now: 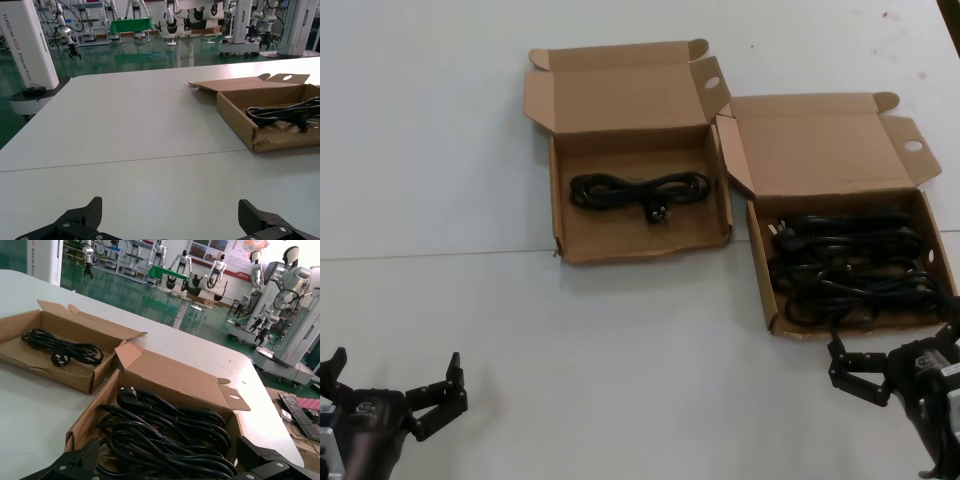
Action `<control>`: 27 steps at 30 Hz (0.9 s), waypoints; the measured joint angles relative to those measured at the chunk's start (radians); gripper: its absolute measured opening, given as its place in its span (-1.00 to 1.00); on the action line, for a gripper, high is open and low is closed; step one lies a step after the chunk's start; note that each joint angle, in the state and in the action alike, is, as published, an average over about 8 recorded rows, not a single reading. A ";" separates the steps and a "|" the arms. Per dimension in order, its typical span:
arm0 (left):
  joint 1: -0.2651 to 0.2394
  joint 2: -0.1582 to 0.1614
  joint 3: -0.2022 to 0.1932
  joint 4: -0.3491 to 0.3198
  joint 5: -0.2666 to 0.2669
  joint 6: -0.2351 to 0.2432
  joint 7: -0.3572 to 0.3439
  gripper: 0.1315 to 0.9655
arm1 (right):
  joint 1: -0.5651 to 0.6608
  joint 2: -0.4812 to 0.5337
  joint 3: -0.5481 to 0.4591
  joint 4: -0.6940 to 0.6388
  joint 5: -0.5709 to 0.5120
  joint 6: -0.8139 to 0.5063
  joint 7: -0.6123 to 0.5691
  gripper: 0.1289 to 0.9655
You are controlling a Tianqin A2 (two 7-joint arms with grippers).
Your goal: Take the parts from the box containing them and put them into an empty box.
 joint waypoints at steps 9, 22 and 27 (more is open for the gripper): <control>0.000 0.000 0.000 0.000 0.000 0.000 0.000 1.00 | 0.000 0.000 0.000 0.000 0.000 0.000 0.000 1.00; 0.000 0.000 0.000 0.000 0.000 0.000 0.000 1.00 | 0.000 0.000 0.000 0.000 0.000 0.000 0.000 1.00; 0.000 0.000 0.000 0.000 0.000 0.000 0.000 1.00 | 0.000 0.000 0.000 0.000 0.000 0.000 0.000 1.00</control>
